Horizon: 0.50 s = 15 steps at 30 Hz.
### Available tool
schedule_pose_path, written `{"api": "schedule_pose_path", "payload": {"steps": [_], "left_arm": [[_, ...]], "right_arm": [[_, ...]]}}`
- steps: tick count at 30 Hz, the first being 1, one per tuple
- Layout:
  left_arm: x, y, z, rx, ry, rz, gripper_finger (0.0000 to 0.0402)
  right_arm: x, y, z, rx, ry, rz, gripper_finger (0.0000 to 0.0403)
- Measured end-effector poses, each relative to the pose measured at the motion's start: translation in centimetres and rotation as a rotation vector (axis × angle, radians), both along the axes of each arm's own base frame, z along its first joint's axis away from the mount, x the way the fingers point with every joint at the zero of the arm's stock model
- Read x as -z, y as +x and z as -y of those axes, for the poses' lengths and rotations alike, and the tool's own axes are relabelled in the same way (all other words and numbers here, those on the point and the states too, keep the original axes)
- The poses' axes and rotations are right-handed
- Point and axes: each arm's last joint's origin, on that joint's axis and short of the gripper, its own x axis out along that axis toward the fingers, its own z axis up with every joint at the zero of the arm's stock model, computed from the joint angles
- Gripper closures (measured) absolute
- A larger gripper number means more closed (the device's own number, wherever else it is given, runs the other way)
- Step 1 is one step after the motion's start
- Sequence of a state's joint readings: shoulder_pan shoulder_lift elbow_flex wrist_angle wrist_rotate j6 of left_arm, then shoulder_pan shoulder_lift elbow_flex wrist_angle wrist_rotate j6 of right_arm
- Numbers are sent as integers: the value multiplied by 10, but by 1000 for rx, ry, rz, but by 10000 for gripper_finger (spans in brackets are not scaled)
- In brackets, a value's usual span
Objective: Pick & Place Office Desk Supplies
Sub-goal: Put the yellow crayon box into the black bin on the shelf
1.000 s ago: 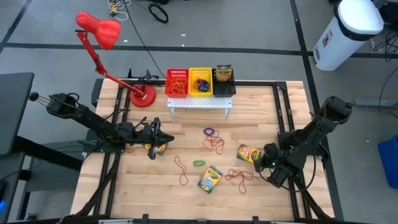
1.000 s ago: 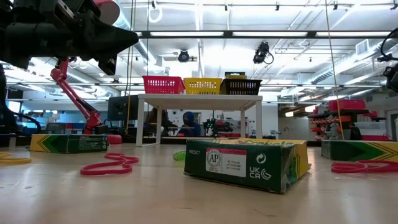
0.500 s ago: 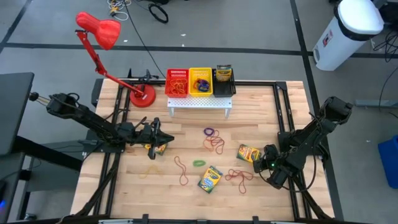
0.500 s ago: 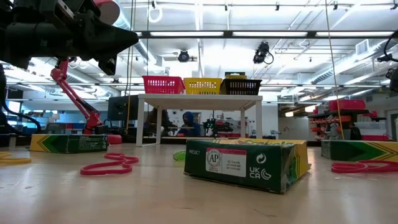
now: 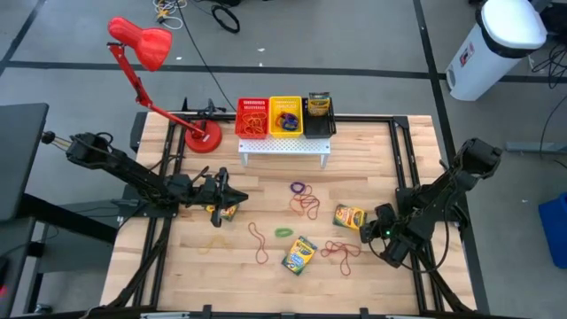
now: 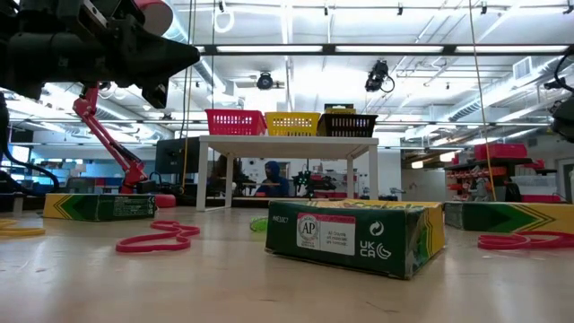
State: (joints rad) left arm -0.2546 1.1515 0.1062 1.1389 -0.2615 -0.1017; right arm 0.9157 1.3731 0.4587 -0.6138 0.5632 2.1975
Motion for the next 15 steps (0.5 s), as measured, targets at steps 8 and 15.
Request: {"api": "schedule_pose_path", "payload": {"steps": [8,15], "left_arm": [[0,0,0,0,0,-1,373],[0,0,0,0,1,-2,373]], "right_arm": [[1,2,-2,-47,-31,11,399],[-13,7,-8,-76,-62,-9,401]]}}
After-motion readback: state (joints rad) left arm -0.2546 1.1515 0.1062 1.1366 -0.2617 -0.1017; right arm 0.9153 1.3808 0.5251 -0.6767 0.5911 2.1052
